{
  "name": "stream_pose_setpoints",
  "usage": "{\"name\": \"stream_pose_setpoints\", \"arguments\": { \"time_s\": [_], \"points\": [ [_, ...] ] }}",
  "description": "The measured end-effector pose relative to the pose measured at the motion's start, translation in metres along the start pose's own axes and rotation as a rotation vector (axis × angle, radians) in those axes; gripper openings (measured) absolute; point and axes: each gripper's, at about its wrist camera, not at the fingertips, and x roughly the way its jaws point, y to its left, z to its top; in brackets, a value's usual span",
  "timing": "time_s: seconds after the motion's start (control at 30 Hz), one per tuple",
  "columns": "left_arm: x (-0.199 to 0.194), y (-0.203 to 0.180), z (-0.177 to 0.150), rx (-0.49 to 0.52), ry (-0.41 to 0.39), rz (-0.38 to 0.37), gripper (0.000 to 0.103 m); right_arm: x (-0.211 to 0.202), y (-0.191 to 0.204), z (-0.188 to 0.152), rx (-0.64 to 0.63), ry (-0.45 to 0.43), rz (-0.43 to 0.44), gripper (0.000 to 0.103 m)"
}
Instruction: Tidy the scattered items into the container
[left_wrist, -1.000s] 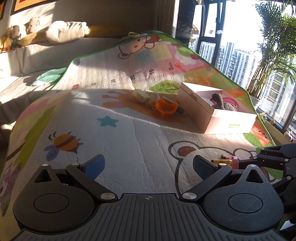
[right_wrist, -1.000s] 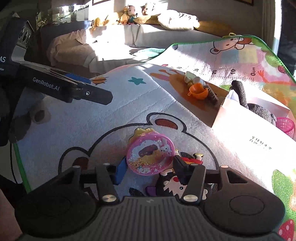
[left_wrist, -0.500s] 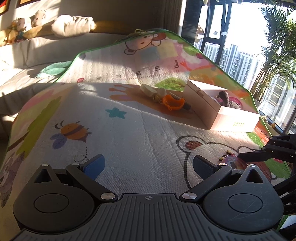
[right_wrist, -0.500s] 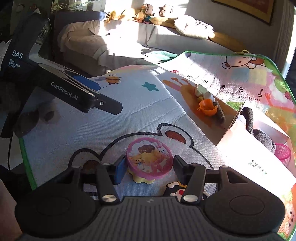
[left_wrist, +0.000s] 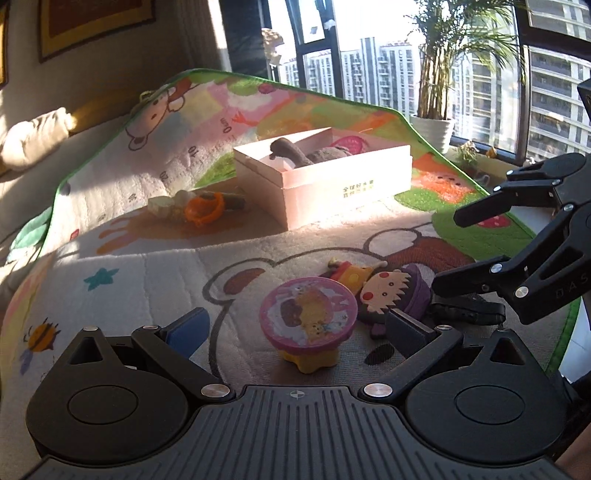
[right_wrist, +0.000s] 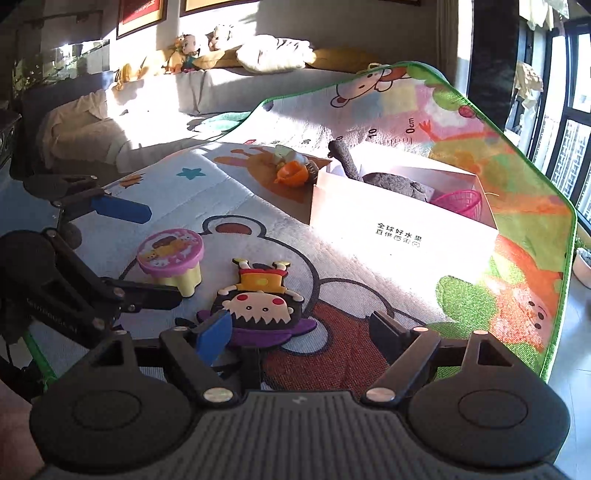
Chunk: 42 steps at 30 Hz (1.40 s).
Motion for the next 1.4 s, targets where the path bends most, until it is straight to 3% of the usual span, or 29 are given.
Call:
{"name": "stream_pose_setpoints", "arguments": {
  "time_s": [0.1,0.27,0.47,0.77,0.83,0.97,1.17,1.2,1.27,1.3,1.4],
  "points": [
    [0.006,-0.007,0.002,0.017,0.009,-0.011,0.103,0.001,-0.006,-0.005,0.02,-0.004,0.012,0.084],
    [0.012,0.011,0.003,0.002,0.036,0.099,0.103,0.011,-0.002,0.0,0.053,-0.004,0.038,0.084],
    [0.008,0.036,-0.007,-0.034,0.072,0.171,0.103,0.033,0.01,0.009,0.063,0.032,0.039,0.082],
    [-0.003,0.04,-0.02,-0.057,0.074,0.02,0.103,0.058,0.026,0.018,0.026,0.086,0.061,0.079],
    [-0.004,0.037,-0.02,-0.057,0.069,0.003,0.103,0.058,0.029,0.018,0.011,0.086,0.064,0.071],
    [0.0,0.033,-0.015,-0.044,0.057,0.008,0.103,0.051,0.03,0.016,-0.016,0.082,0.076,0.07],
    [0.011,0.034,0.0,-0.061,0.02,0.01,0.103,0.026,0.013,0.011,0.008,0.059,0.021,0.07],
    [0.012,0.033,0.001,-0.061,0.016,0.007,0.1,0.022,0.009,0.01,0.017,0.056,0.008,0.07],
    [0.015,0.032,0.003,-0.056,0.017,0.0,0.072,0.014,0.001,0.008,0.034,0.051,-0.016,0.07],
    [0.017,0.031,0.003,-0.056,0.022,0.003,0.062,0.011,-0.002,0.006,0.041,0.049,-0.026,0.07],
    [0.016,0.031,0.003,-0.061,0.015,0.023,0.062,0.003,-0.007,0.002,0.054,0.045,-0.049,0.07]
  ]
}}
